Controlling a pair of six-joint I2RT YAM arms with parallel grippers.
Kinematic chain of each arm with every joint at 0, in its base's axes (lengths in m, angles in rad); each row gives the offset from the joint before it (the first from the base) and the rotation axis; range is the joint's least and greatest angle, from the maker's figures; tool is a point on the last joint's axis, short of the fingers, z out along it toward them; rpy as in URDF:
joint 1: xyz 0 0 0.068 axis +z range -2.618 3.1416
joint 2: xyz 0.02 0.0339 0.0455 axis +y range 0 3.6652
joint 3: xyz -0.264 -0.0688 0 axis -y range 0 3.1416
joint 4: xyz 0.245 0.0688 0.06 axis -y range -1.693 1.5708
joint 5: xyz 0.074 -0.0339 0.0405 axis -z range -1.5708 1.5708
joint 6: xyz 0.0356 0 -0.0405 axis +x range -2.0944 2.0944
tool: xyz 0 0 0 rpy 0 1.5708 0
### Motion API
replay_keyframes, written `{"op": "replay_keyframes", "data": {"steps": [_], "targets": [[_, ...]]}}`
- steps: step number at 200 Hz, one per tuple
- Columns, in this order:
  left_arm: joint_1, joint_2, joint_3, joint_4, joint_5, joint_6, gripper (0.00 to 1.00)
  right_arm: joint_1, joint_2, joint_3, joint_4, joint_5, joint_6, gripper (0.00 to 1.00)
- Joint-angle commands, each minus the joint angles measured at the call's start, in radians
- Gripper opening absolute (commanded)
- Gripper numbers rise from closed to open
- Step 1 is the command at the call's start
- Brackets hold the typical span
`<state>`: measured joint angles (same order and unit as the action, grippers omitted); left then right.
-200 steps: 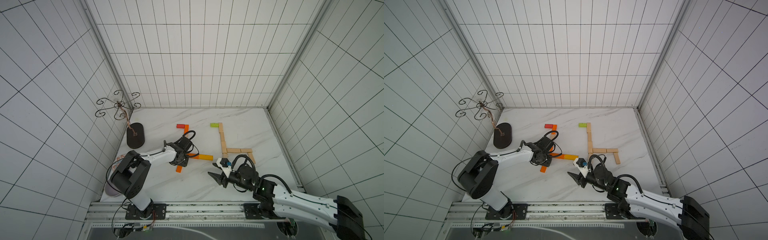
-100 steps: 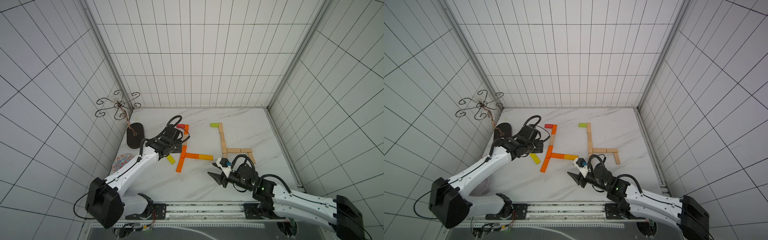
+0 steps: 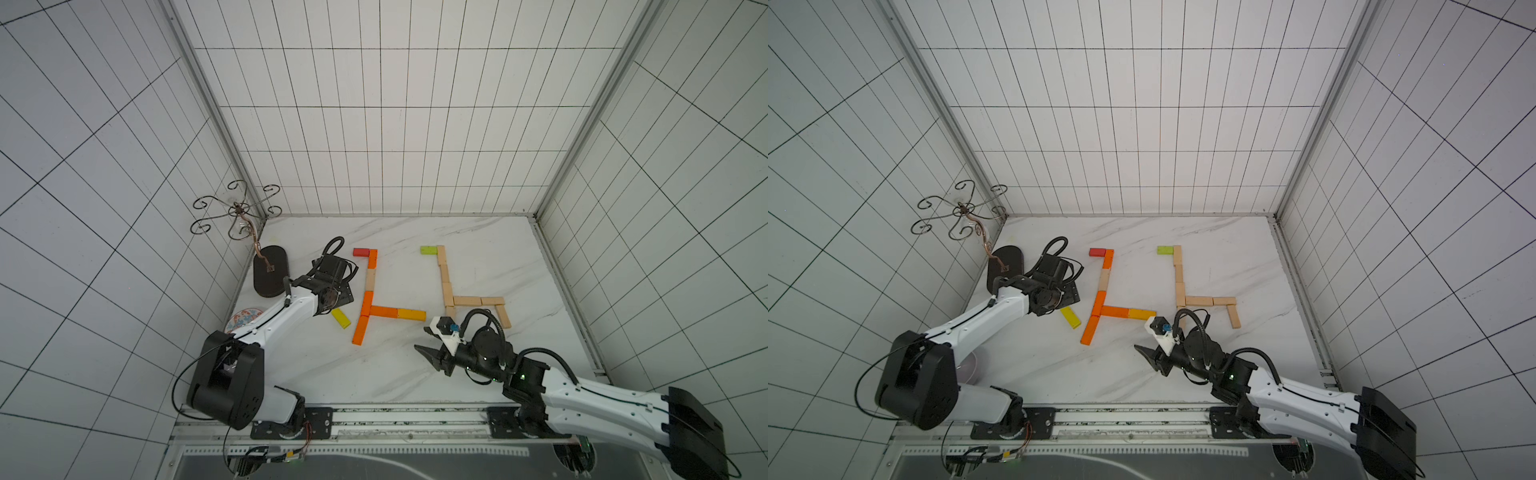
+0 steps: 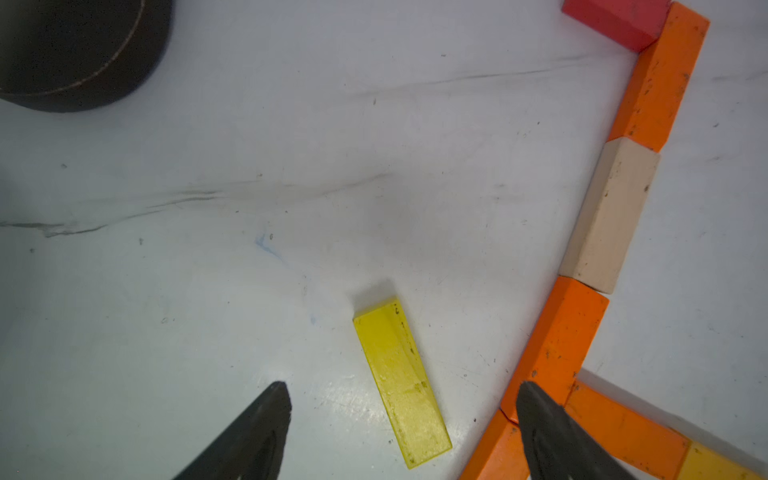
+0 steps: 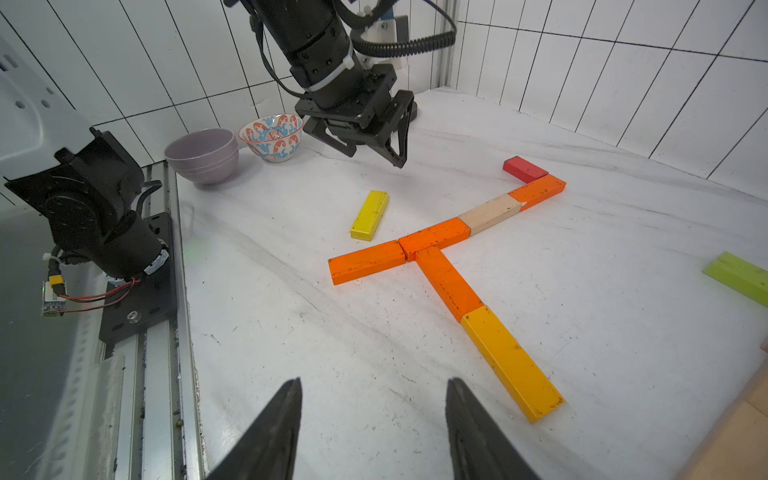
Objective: Assemble a giraffe with building blocks
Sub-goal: Pick up the building block from the center of the board.
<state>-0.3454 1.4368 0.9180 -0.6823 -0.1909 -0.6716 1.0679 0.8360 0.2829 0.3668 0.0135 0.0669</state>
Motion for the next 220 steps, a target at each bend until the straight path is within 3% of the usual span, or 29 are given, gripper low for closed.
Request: {"op": "replay_keyframes", "data": {"steps": [1,98,220], "targets": [[0.003,0.024,-0.022,0.067,0.006,-0.058,0.85,0.007,0.005,-0.025,0.032,0.003,0.015,0.57],[-0.024,0.141,-0.09,0.127,-0.011,-0.064,0.7,0.007,0.049,-0.007,0.036,-0.006,0.008,0.57],[-0.06,0.1,-0.148,0.122,0.015,-0.008,0.2,0.007,0.063,-0.004,0.039,0.0,0.013,0.57]]}}
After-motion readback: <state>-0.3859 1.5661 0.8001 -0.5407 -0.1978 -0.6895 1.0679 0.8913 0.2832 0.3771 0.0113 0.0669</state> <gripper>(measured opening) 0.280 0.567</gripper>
